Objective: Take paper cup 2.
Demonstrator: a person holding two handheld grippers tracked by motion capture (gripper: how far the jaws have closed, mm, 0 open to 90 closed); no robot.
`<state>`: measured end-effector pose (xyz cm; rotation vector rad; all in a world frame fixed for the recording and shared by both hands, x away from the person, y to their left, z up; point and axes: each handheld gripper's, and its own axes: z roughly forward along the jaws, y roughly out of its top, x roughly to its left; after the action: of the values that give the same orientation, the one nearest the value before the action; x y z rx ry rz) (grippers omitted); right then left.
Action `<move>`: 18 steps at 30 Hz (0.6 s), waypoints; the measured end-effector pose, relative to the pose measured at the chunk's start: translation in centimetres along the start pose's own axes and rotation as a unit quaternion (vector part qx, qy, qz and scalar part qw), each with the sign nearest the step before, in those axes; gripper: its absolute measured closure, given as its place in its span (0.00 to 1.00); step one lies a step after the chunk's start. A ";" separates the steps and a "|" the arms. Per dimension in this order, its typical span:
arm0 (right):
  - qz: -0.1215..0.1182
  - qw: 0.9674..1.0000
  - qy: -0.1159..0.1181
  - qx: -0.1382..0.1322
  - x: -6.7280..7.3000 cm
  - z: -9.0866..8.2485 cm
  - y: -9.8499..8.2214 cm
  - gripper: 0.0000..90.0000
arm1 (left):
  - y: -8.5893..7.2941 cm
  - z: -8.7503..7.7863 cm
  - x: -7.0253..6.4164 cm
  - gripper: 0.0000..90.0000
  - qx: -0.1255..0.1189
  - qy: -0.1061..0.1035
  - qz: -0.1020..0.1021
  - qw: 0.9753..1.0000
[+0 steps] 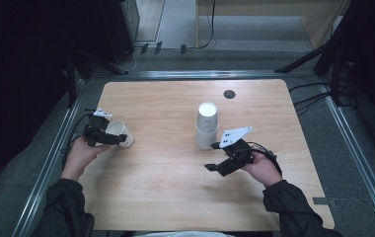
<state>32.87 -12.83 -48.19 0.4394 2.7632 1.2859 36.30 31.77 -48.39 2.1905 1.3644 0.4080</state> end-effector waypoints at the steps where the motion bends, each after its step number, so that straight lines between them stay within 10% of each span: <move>1: -0.001 1.000 0.000 0.000 0.0 0.0 0.0 0.25 | 0.1 0.1 -0.1 0.25 0.000 0.000 0.000 1.000; 18: 0.002 1.000 -0.002 -0.005 0.0 -0.5 -0.3 0.26 | 0.5 0.7 -0.4 0.22 0.007 -0.007 0.011 1.000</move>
<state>32.76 -13.35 -48.08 0.4473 2.7531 1.2980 36.84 31.06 -48.73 2.2171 1.3411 0.3923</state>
